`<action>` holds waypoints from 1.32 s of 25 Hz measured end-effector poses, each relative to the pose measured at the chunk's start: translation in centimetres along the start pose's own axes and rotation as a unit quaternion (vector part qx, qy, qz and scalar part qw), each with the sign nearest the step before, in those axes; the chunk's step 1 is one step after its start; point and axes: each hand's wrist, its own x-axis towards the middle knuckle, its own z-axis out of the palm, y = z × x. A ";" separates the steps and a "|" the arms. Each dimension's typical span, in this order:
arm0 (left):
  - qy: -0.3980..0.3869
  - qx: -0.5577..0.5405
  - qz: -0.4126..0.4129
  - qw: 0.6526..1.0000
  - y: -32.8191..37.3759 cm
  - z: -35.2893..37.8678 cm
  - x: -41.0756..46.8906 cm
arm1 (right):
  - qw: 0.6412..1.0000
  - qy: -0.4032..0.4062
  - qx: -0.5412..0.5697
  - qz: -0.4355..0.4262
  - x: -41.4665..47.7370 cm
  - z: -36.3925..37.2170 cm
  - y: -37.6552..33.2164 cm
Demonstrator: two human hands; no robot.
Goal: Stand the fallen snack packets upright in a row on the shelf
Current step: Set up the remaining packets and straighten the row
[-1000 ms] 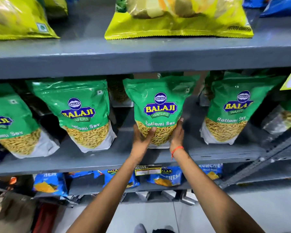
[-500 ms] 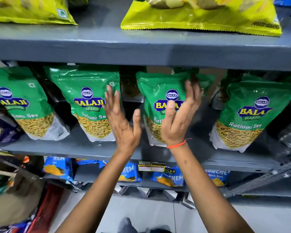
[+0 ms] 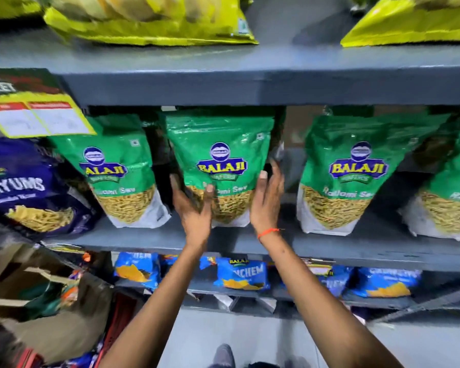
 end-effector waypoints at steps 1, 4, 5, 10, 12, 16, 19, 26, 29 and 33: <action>-0.042 -0.028 -0.043 0.998 -0.9 -0.5 0.2 | 0.993 0.003 0.054 0.104 -0.1 0.9 0.2; -0.146 -0.060 -0.091 0.983 -1.8 -1.1 0.3 | 0.943 -0.002 0.189 0.276 -0.5 2.5 1.0; -0.154 -0.066 -0.091 0.982 -2.1 -1.0 0.3 | 0.938 0.002 0.189 0.292 -0.7 2.7 1.3; -0.186 -0.100 -0.067 0.975 -1.4 -0.7 -0.2 | 0.935 0.035 0.167 0.312 -0.9 2.9 2.4; -0.177 -0.112 -0.085 0.974 -1.4 -0.9 -0.3 | 0.940 0.043 0.169 0.292 -1.0 2.5 2.2; -0.007 0.006 0.021 1.000 0.2 -2.2 0.1 | 0.989 0.129 0.019 -0.063 -1.8 1.2 -2.1; 0.061 0.092 0.174 0.979 2.0 -4.3 1.8 | 0.959 0.062 -0.044 -0.273 -2.4 2.5 -5.6; 0.168 0.177 0.147 0.958 -0.3 -11.6 6.2 | 0.930 -0.104 -0.037 -0.351 -5.2 11.1 -8.0; 0.165 0.128 0.066 0.976 -2.8 -14.0 7.4 | 0.979 -0.135 0.006 -0.156 -6.7 15.2 -6.8; 0.088 -0.031 -0.141 0.986 -3.7 -15.8 8.4 | 0.925 -0.193 0.214 0.247 -7.9 19.6 -3.7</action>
